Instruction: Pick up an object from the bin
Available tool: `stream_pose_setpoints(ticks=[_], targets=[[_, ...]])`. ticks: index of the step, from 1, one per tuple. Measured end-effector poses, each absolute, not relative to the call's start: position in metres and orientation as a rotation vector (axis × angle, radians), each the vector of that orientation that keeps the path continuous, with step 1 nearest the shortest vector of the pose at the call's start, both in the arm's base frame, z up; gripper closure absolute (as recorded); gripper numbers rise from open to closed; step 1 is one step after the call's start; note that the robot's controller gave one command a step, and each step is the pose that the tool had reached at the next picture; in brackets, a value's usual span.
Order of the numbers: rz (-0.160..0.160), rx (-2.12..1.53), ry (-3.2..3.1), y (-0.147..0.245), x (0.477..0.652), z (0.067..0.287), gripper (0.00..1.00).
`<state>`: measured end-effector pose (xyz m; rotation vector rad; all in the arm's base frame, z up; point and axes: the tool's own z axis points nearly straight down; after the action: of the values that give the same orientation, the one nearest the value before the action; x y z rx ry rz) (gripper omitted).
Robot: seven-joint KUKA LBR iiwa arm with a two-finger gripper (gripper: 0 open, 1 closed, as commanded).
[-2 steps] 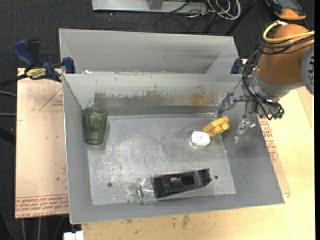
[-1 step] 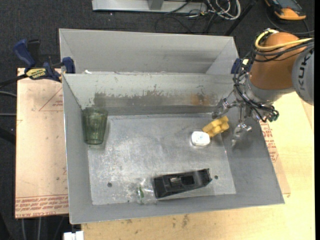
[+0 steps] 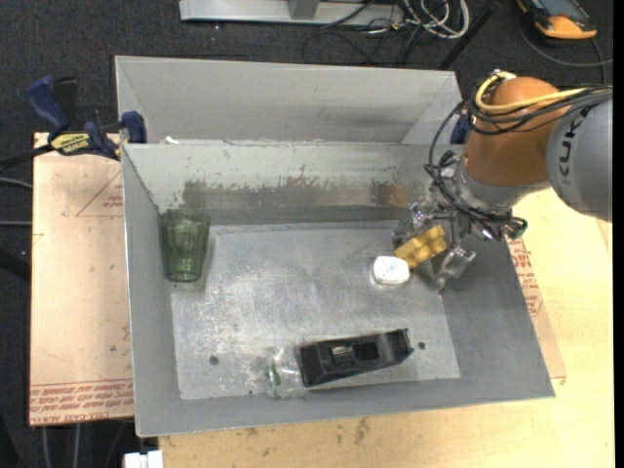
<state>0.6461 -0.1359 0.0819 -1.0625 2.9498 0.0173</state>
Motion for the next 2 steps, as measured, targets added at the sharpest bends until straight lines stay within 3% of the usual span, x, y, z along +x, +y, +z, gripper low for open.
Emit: stream_pose_setpoints(ticks=[1, 2], targets=[[0.010, -1.173, 2.909, -0.1346, 0.6493, 0.0749, 1.00], [0.010, -1.173, 2.909, -0.1346, 0.6493, 0.0749, 1.00]])
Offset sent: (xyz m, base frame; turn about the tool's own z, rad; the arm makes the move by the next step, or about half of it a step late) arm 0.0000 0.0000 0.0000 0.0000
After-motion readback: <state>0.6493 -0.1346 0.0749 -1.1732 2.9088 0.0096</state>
